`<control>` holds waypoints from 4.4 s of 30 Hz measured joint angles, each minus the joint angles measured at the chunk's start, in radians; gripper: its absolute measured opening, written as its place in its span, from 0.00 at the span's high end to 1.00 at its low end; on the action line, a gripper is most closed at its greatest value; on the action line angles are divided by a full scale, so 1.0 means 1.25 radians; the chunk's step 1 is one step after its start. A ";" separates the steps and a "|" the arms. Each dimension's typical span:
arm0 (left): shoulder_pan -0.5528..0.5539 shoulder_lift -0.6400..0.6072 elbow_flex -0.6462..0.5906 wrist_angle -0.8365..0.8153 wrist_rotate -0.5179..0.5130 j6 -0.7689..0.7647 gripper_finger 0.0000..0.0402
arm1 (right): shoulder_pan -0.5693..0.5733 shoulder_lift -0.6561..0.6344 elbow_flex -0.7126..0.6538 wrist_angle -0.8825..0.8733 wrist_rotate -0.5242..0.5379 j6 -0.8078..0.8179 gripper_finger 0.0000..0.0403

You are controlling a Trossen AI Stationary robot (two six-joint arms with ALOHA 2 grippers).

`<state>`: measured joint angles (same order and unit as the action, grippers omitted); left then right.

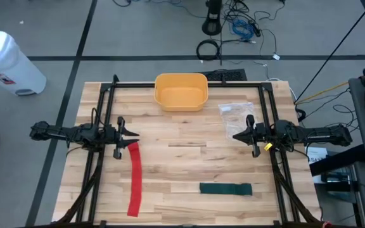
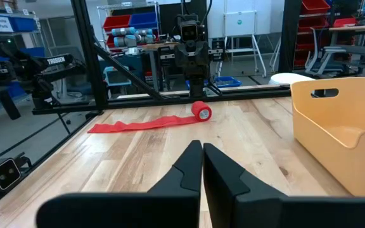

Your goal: Roll bandage

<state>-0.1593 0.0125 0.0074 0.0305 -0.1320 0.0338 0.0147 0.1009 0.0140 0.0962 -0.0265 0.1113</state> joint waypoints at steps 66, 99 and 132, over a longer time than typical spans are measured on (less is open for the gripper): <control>0.000 0.000 -0.001 0.013 -0.059 0.001 0.75 | 0.000 0.000 0.000 0.000 0.000 0.000 1.00; 0.000 0.001 0.080 0.003 0.016 -0.022 0.99 | 0.000 0.000 0.000 0.000 0.000 0.000 1.00; 0.000 0.641 0.812 -0.403 0.022 0.109 0.96 | 0.000 0.000 0.000 -0.012 -0.004 0.193 1.00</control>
<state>-0.1593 0.8137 1.0225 -0.4728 -0.1046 0.1698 0.0151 0.1011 0.0143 0.0818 -0.0319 0.3525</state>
